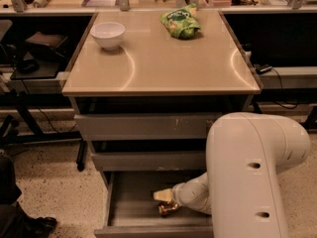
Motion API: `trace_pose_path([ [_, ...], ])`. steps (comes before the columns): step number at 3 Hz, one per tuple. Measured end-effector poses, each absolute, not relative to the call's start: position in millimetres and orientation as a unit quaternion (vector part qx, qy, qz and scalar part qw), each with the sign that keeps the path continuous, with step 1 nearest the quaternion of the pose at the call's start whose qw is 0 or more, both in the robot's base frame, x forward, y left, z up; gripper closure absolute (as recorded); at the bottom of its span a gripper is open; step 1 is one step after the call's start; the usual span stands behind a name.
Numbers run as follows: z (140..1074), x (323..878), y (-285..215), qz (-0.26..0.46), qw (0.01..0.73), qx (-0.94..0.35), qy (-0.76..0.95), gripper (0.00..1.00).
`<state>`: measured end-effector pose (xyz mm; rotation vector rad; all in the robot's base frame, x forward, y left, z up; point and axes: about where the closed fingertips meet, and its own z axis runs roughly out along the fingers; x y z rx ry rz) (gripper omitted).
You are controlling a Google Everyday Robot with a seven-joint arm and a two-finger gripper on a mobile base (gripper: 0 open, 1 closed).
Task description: Pick orange can from bottom drawer and place on counter
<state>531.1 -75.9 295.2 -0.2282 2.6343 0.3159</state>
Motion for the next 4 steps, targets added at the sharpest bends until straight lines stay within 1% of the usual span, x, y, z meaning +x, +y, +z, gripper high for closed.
trace_pose_path([
  [2, 278.0, 540.4, -71.2, 0.104, 0.247, -0.078, 0.960, 0.00],
  [3, 252.7, 559.1, -66.9, 0.067, 0.268, -0.083, 0.958, 0.00],
  [4, 252.2, 561.9, -65.4, 0.063, 0.274, -0.083, 0.956, 0.00],
])
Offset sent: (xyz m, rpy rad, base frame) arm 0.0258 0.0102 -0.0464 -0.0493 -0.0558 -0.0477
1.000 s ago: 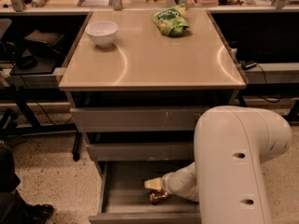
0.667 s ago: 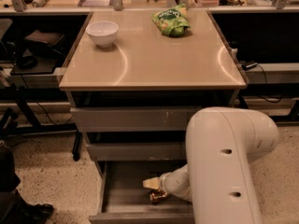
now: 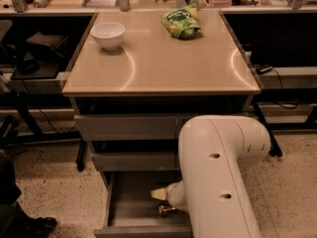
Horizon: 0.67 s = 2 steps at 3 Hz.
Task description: Pick orange can from bottom drawer and place on counter
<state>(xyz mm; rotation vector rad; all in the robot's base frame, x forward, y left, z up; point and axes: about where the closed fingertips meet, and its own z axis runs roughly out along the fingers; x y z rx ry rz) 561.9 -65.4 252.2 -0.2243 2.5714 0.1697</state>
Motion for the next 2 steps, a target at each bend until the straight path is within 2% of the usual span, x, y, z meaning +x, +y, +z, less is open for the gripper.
trace_pose_path([
  [2, 198.1, 553.9, -45.8, 0.125, 0.239, -0.120, 0.956, 0.00],
])
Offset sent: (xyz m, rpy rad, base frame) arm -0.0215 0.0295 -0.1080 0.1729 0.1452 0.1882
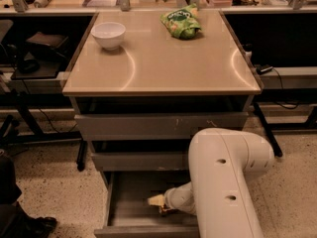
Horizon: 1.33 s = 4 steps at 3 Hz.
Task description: Pick orange can from bottom drawer and place on counter
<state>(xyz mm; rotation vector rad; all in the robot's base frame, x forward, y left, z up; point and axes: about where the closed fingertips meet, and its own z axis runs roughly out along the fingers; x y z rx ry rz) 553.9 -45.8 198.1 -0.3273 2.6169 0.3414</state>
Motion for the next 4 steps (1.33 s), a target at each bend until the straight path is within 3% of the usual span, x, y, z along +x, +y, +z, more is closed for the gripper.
trace_pose_path([
  [4, 151.8, 544.5, -15.3, 0.150, 0.208, -0.119, 0.959, 0.00],
])
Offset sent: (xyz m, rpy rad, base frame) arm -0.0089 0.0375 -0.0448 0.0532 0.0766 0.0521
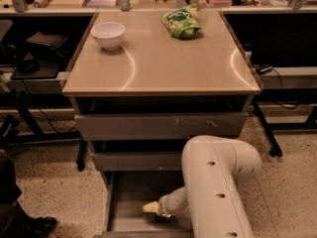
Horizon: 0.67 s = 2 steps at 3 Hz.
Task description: Pick orange can from bottom drawer and place on counter
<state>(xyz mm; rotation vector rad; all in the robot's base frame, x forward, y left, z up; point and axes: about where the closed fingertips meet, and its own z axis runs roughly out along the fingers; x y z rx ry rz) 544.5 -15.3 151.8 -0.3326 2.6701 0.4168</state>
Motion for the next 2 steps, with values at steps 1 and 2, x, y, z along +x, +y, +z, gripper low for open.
trace_pose_path([
  [1, 132.2, 548.1, -18.0, 0.121, 0.196, -0.099, 0.968, 0.00],
  [2, 117.4, 533.7, 3.4, 0.140, 0.190, -0.111, 0.965, 0.00],
])
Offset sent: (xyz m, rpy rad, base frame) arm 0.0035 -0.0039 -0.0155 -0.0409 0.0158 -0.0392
